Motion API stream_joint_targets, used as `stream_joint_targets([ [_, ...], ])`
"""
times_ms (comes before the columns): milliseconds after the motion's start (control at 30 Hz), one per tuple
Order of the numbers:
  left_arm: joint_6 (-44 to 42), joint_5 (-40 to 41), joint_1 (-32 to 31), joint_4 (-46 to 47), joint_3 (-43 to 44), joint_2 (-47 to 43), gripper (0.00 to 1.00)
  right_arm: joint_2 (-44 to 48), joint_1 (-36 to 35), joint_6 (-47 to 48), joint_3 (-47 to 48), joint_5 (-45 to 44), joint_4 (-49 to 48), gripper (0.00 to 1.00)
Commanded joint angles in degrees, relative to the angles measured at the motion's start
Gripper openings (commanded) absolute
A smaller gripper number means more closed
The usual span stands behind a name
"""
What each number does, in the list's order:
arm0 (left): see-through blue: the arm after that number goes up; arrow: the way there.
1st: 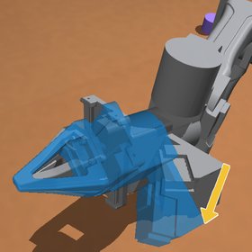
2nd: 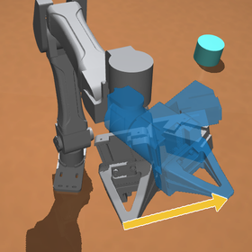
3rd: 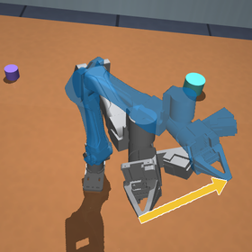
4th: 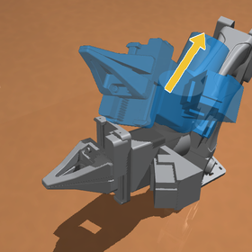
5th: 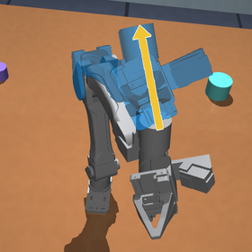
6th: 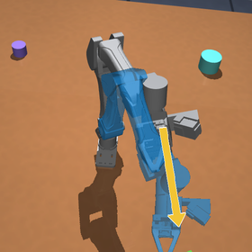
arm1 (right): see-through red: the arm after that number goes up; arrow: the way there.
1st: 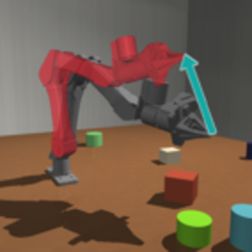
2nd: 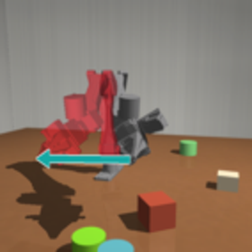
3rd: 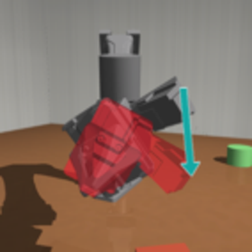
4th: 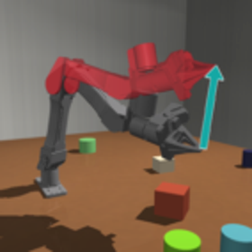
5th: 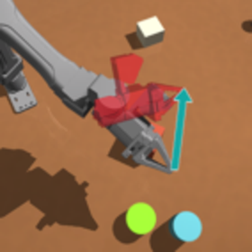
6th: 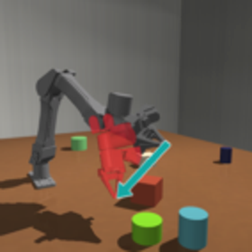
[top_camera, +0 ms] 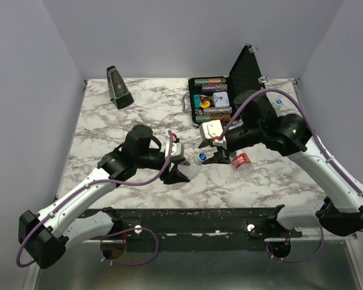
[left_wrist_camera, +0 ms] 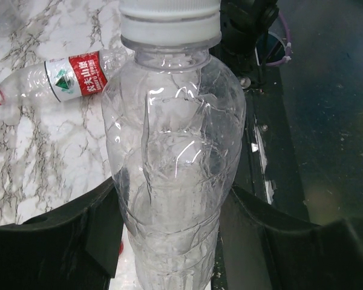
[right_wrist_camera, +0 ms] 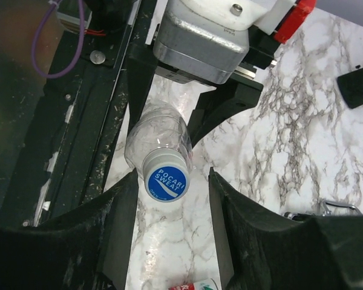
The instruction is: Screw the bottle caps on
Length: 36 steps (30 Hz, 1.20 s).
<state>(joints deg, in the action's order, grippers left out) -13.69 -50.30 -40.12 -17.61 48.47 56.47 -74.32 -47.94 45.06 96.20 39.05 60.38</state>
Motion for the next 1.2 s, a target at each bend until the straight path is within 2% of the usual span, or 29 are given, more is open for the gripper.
stream_joint_targets([
  [0, -1.42, -4.10, 0.48, -0.59, 2.42, 0.66, 0.08, -1.70, -0.31, 2.84, 1.09, 2.44, 4.48, 0.56],
  [233, -1.69, -4.80, 0.57, -1.02, 2.86, 0.93, 0.08, -2.93, -0.31, 2.58, 1.62, 2.00, 4.83, 0.52],
  [400, -2.74, -2.96, 0.66, -2.43, 3.30, 1.01, 0.08, -4.42, -0.31, 1.79, 3.55, 3.14, 5.98, 0.45],
  [533, -3.01, 1.33, 0.57, -3.14, 3.74, 0.58, 0.08, -5.56, -0.31, -0.05, 4.78, 4.28, 6.59, 0.30],
  [600, -1.87, 6.85, 0.65, -3.05, 3.91, 0.14, 0.08, -6.09, -0.40, -2.42, 5.13, 4.63, 6.59, 0.24],
  [767, 1.65, 25.22, 0.48, -1.56, 4.09, -2.06, 0.08, -7.15, -0.40, -15.23, 4.96, 2.36, 1.77, 0.14],
  [900, 5.07, 35.51, -0.22, 4.31, 1.73, -6.36, 0.05, -7.76, -0.48, -32.09, 3.29, -2.91, -4.56, 0.11],
  [1000, 8.15, 45.44, -2.15, 12.48, -2.22, -9.87, 0.05, -9.34, -0.57, -48.25, 3.37, -12.82, -5.97, 0.10],
  [1033, 7.72, 48.78, -3.20, 14.68, -3.63, -10.49, 0.05, -9.96, -0.49, -53.53, 3.38, -18.95, -5.71, 0.09],
  [1167, 1.23, 63.54, -11.80, 23.04, -7.33, -10.59, 0.03, -11.98, -0.48, -71.13, 2.85, -27.17, -3.60, 0.08],
])
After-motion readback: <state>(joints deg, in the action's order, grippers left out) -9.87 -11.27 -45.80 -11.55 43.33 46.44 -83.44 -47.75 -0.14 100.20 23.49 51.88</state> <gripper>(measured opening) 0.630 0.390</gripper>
